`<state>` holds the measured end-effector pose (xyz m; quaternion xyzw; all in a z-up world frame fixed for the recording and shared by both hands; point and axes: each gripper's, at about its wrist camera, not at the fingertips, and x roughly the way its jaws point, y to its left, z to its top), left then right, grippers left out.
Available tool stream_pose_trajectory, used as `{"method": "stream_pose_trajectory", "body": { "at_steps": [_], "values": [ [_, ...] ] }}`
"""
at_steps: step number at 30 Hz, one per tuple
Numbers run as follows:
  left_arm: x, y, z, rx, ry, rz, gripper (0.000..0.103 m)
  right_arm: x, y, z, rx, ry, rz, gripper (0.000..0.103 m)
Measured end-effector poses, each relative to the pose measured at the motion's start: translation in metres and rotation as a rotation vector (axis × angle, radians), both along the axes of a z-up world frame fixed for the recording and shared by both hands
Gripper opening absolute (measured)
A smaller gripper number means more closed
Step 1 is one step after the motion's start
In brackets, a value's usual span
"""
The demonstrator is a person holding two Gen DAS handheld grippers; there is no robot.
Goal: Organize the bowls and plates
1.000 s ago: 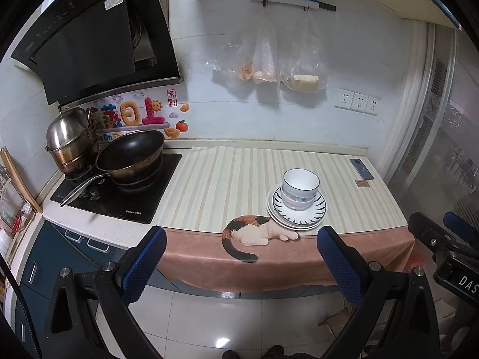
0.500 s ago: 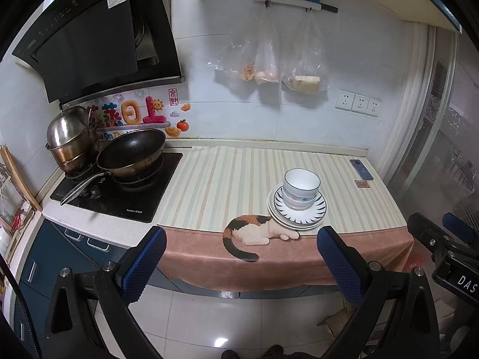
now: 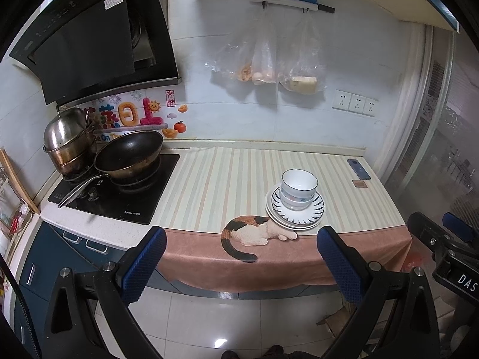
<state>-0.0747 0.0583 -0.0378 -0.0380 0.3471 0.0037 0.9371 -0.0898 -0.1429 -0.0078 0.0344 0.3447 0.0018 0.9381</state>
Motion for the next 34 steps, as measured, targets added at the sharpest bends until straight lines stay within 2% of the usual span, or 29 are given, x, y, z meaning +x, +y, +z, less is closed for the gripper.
{"method": "stream_pose_trajectory", "body": {
  "at_steps": [34],
  "values": [
    [0.0001, -0.0010, 0.0013, 0.000, -0.007, 0.001, 0.103, -0.0003, 0.0067, -0.0017, 0.006, 0.009, 0.007, 0.103]
  ]
}}
